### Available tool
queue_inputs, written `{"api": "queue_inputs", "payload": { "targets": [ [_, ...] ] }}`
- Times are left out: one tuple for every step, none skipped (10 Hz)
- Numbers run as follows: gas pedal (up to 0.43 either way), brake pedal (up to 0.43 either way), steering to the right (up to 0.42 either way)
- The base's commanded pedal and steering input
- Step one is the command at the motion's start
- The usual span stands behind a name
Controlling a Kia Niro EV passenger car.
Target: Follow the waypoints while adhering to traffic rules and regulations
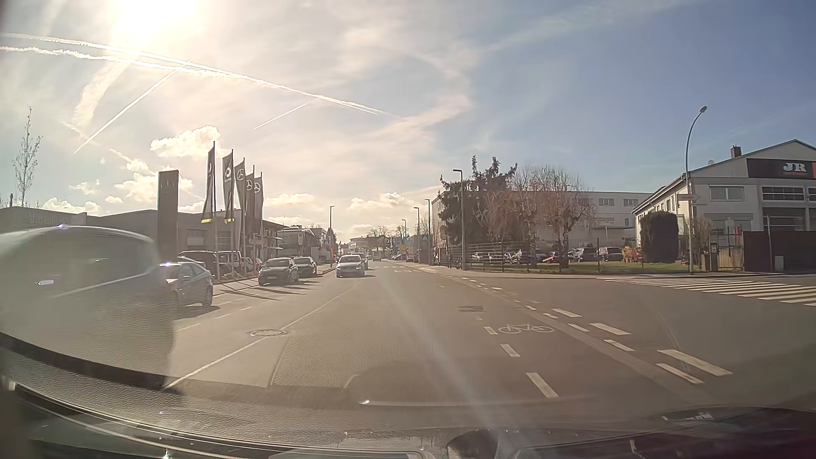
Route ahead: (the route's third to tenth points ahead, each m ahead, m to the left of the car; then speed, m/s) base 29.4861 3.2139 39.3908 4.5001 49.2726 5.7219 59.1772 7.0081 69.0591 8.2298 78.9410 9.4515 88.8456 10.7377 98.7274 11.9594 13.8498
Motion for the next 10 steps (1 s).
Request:
{"api": "queue_inputs", "payload": {
  "targets": [
    [0.087,0.000,-0.019],
    [0.087,0.000,-0.019],
    [0.087,0.000,-0.019],
    [0.087,0.000,-0.019],
    [0.087,0.000,-0.019],
    [0.087,0.000,-0.019],
    [0.087,0.000,-0.019],
    [0.087,0.000,-0.019],
    [0.087,0.000,-0.019],
    [0.087,0.000,-0.018]
  ]
}}
